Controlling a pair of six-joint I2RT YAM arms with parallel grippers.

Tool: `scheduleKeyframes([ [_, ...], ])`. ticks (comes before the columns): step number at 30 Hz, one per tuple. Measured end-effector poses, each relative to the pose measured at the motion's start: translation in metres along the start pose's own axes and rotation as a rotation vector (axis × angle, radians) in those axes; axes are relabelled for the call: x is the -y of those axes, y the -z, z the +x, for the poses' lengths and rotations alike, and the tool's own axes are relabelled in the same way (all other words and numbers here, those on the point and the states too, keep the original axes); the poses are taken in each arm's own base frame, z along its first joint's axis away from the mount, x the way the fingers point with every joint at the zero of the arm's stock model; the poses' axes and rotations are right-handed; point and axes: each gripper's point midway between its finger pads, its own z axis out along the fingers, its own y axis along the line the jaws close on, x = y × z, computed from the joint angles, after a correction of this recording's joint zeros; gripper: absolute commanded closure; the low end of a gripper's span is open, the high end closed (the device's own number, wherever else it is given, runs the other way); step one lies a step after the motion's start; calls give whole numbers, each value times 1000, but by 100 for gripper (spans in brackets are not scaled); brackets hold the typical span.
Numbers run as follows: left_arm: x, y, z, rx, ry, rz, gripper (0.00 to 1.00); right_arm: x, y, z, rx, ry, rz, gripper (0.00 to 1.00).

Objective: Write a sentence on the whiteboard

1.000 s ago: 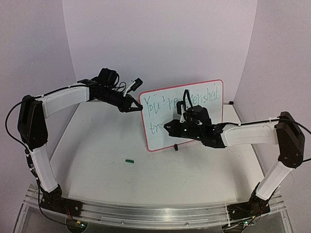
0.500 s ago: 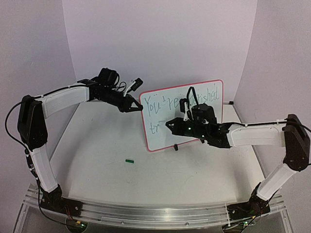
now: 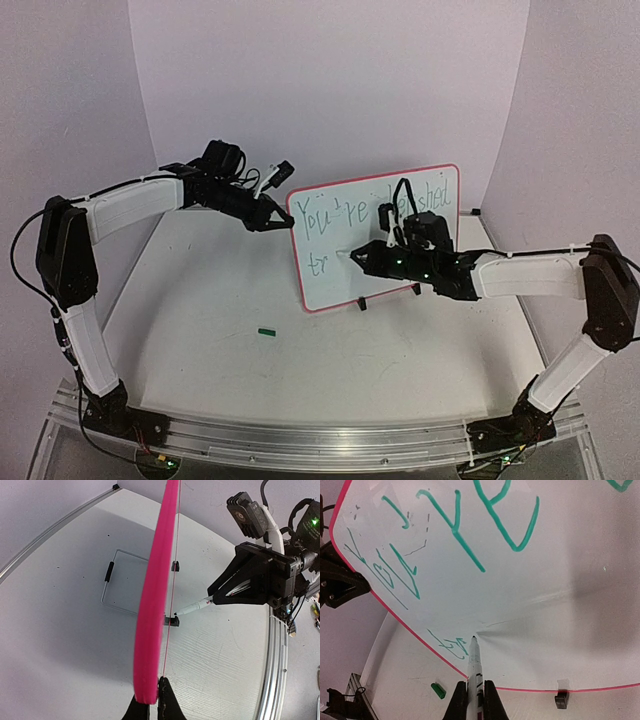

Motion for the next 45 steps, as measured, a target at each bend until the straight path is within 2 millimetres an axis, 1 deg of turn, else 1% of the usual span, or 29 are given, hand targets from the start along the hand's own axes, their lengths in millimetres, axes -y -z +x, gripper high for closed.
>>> scheduleKeyframes([
  [5,0,0,0,0,0,0,100,-4,-2,6,-29,16,-28,100],
  [13,0,0,0,0,0,0,100,0,-13,17,-67,13,-30,100],
  [17,0,0,0,0,0,-1,100,0,-16,18,-72,12,-29,100],
  [23,0,0,0,0,0,-1,100,-2,-16,13,-60,14,-31,100],
  [33,0,0,0,0,0,-2,100,-1,-16,13,-57,-1,-23,100],
  [41,0,0,0,0,0,-2,100,8,-17,26,-86,-19,-1,100],
  [45,0,0,0,0,0,-2,100,11,-18,28,-92,-20,9,100],
])
